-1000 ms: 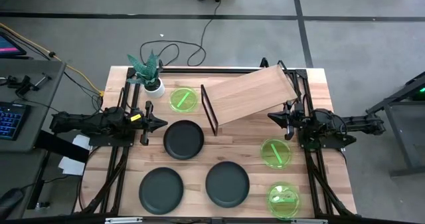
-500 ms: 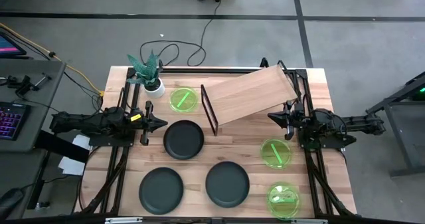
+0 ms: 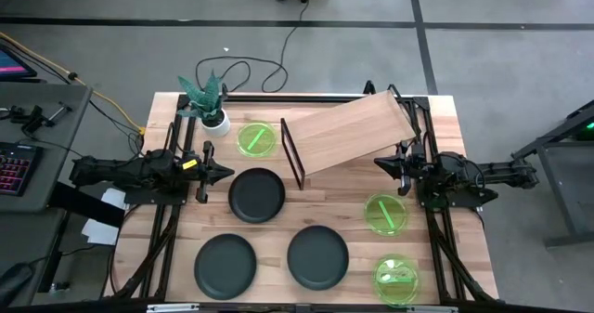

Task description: Place and stack plates onto a shelf

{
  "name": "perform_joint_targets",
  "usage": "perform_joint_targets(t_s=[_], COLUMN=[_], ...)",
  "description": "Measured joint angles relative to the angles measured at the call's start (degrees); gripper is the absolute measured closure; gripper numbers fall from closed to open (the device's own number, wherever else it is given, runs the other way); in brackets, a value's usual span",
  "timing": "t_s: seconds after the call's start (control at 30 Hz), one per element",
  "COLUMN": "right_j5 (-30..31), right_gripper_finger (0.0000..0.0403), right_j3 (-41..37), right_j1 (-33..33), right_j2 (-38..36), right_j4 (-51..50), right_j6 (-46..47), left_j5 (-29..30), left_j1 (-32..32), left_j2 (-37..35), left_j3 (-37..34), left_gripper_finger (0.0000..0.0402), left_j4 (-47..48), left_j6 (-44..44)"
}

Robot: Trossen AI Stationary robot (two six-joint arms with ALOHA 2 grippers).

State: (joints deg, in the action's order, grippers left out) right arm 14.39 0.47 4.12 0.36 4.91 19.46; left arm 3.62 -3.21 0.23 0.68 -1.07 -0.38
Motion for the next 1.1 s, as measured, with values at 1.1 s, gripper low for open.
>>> perform_joint_targets(t_s=[1.1], right_j5=[-1.44], right_gripper_finger=[0.0321], right_j3=[13.52], right_j1=[7.5], right_j2=[20.94], right_j4=[2.19], right_j6=[9.89], left_j5=[0.01], left_j1=[0.0], left_j2=[-0.01], left_j3=[0.0], left_gripper_finger=[0.0398], left_j4=[0.01], left_j6=[0.0])
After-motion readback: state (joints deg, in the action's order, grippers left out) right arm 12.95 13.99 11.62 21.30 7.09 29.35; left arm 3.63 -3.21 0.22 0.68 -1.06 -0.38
